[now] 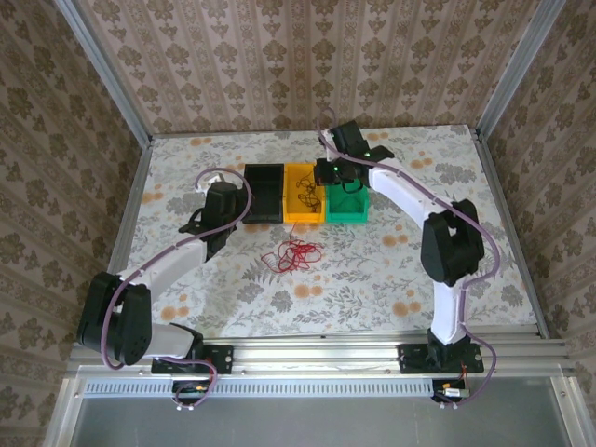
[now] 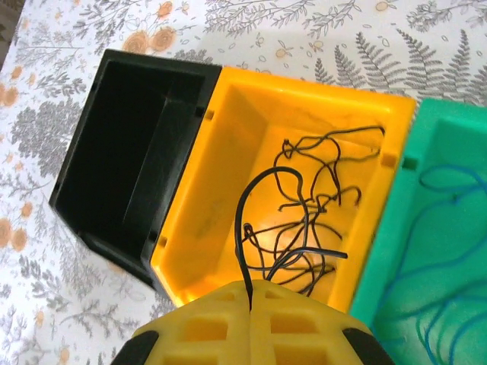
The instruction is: Untangle the cables
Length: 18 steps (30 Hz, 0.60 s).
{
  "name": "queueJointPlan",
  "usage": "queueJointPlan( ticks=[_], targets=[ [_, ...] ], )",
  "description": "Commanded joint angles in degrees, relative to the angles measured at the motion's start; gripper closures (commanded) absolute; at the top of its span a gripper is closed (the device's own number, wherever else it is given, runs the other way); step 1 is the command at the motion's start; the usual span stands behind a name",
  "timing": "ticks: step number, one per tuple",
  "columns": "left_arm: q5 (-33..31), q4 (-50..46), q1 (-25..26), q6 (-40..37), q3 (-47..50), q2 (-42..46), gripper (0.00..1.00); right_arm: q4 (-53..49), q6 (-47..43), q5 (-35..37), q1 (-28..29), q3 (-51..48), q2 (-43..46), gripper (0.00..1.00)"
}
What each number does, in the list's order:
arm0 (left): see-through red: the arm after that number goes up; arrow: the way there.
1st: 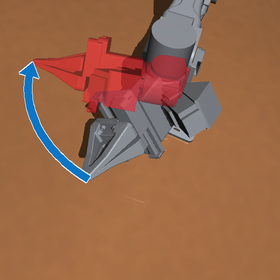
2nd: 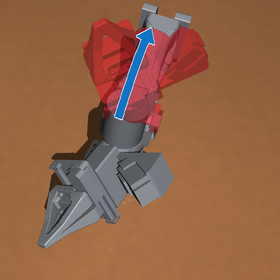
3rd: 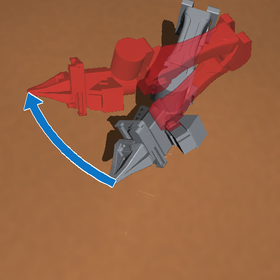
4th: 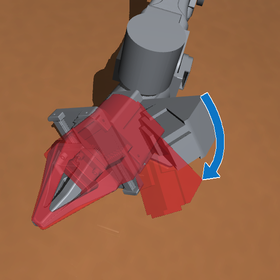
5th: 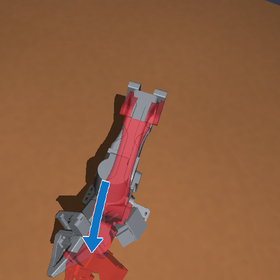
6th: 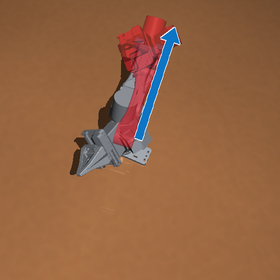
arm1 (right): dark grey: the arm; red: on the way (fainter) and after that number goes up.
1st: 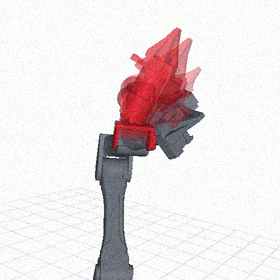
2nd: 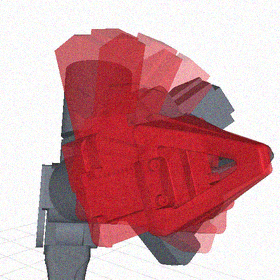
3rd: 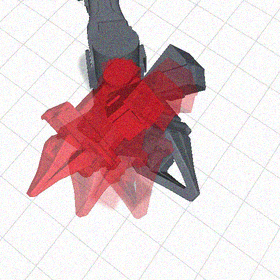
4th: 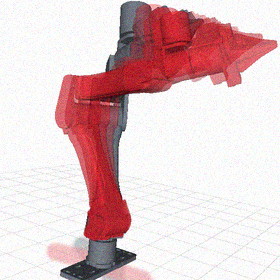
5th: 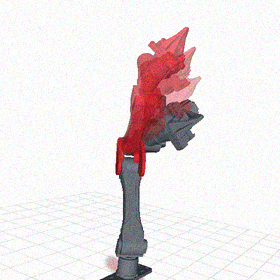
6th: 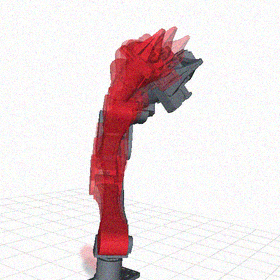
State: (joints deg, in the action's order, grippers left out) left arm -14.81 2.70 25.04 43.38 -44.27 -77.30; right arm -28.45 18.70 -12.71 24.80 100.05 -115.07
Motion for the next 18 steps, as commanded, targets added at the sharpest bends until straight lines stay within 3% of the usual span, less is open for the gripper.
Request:
queueJointPlan(
  ticks=[1, 3, 7, 9, 18],
  targets=[
    [1.0, -1.5, 0.3, -0.6, 1.3, 0.8, 0.35, -4.9, 1.6, -0.9, 0.5, 5.2, -6.5, 0.97],
    [1.0, -1.5, 0.8, -1.1, 1.9, 1.5, 0.35, -6.0, 1.7, -1.0, 0.8, 7.7, -9.3, 0.94],
    [2.5, -2.4, 0.8, -4.4, 2.3, 2.5, 0.34, -6.5, 2.1, 0.3, 1.3, 8.4, -10.6, 0.63],
    [3.5, -3.1, 2.4, -6.1, 2.3, 3.1, 0.34, -4.1, 2.8, 1.9, 1.3, 5.7, -7.8, 0.57],
    [18.6, -6.1, 5.6, -17.3, 2.8, 3.3, 0.34, 6.4, 4.4, 5.1, 1.4, -14.1, 9.9, 0.53]
  ],
)
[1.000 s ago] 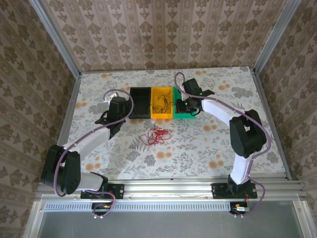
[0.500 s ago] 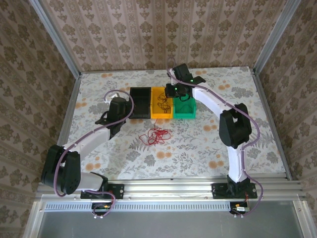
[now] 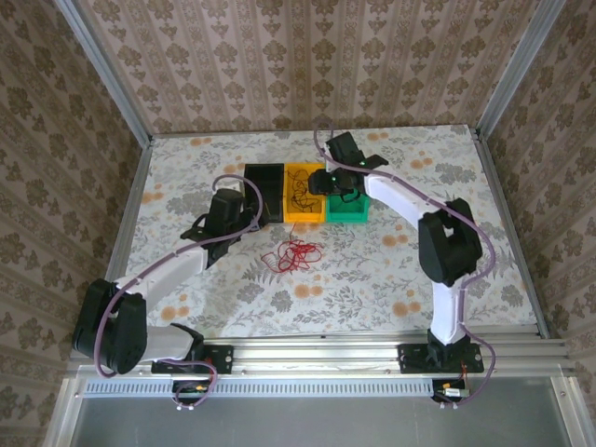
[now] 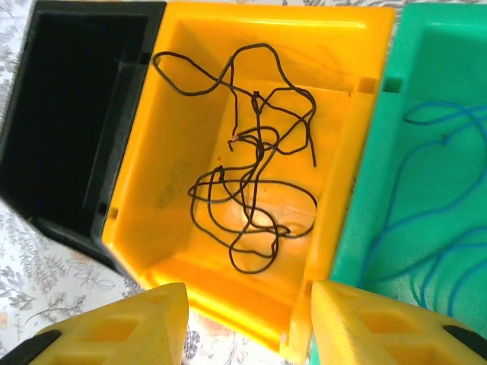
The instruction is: Untangle the cables
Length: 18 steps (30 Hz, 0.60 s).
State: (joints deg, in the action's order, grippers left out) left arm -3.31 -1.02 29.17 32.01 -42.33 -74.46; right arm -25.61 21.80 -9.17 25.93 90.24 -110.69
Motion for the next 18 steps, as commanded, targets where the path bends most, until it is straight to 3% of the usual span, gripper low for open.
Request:
queueJointPlan(
  ticks=[1, 5, 10, 13, 18],
  targets=[
    [9.5, -2.5, 2.4, -7.4, 0.9, 0.2, 0.34, 4.0, 1.4, 1.5, 0.3, -6.6, 7.1, 0.53],
    [17.8, -2.9, 6.0, -12.6, 0.4, -1.8, 0.34, 5.1, 2.3, 1.9, 0.7, -14.5, 11.4, 0.53],
    [25.5, -1.6, 8.5, -13.7, -0.5, -5.0, 0.38, 7.7, 4.5, 1.0, 1.3, -22.4, 14.3, 0.54],
    [27.6, -2.1, 9.5, -14.9, -1.7, -7.3, 0.4, 7.8, 4.7, 1.1, 1.8, -24.4, 14.4, 0.54],
    [25.8, -3.6, 10.2, -15.6, -4.7, -12.1, 0.43, 8.5, 4.0, -0.2, 3.4, -26.3, 14.2, 0.55]
  ],
)
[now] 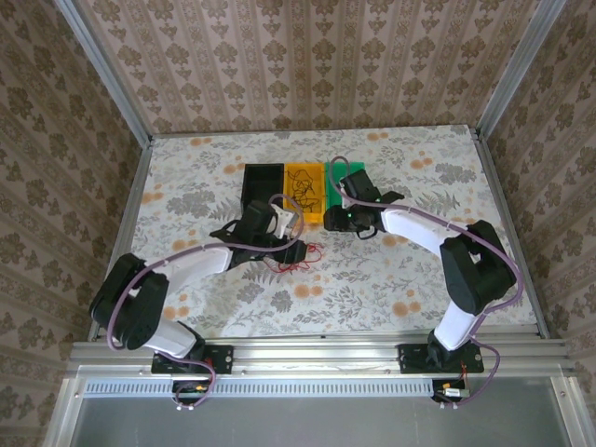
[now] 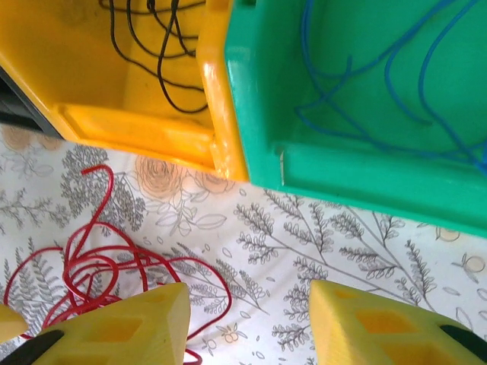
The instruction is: Untangle the cables
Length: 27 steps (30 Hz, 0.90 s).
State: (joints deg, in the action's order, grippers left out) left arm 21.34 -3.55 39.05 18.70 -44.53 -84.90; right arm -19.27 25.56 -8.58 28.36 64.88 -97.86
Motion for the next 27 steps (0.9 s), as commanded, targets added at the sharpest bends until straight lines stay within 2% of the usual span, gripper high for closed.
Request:
queueJointPlan(
  ticks=[1, 4, 10, 17, 27],
  targets=[
    [0.4, -0.9, 0.2, -2.3, -2.8, -2.3, 0.43, 2.3, 0.1, -1.4, 1.4, -1.3, 1.3, 0.55],
    [-1.2, 0.1, 0.2, -2.4, -3.7, -3.9, 0.47, 2.6, 0.0, -1.4, 2.4, -2.5, 1.0, 0.55],
    [-1.3, 0.3, 0.2, -2.1, -5.8, -6.6, 0.64, 4.2, 0.3, -2.0, 4.1, -5.0, 0.4, 0.55],
    [-0.7, 0.1, -0.4, -1.4, -6.3, -8.6, 0.99, 8.9, -0.7, -7.0, 5.0, -8.5, 0.2, 0.54],
    [3.9, 3.6, -3.1, 1.1, -3.7, -8.7, 1.0, 12.7, -3.7, -17.1, 6.3, -8.0, -2.0, 0.48]
  ],
)
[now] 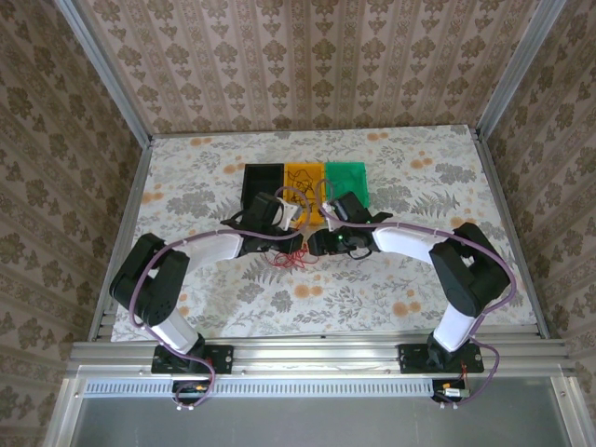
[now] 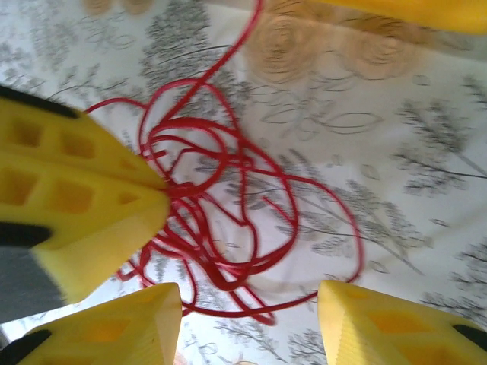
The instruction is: Untangle the cables
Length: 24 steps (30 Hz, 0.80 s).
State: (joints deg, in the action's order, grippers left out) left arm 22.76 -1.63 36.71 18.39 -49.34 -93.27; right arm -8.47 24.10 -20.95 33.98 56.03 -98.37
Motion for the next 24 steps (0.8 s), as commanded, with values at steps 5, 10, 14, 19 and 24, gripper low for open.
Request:
queueJointPlan(
  ticks=[5, 10, 14, 19, 24],
  targets=[
    [3.8, 2.3, -1.6, 1.8, 1.4, -1.2, 1.0, 1.0, -3.5, -4.4, 1.3, 2.8, -5.8, 0.48],
    [3.5, 2.3, -1.9, 2.1, 2.0, -0.6, 1.0, 1.0, -1.5, 2.6, 1.2, 2.9, -8.0, 0.93],
    [1.2, 4.9, -3.5, 4.9, 5.7, 4.9, 1.0, -0.6, -0.5, 6.5, -0.3, 0.3, -5.1, 1.0],
    [1.6, 13.4, -9.0, 11.4, 13.7, 17.3, 1.0, -4.9, 0.4, 10.3, -3.1, -5.0, -0.2, 1.0],
    [4.1, 13.9, -14.7, 12.3, 15.3, 27.0, 1.0, -7.4, 1.8, 11.7, -6.9, -10.4, 4.1, 1.0]
  ],
)
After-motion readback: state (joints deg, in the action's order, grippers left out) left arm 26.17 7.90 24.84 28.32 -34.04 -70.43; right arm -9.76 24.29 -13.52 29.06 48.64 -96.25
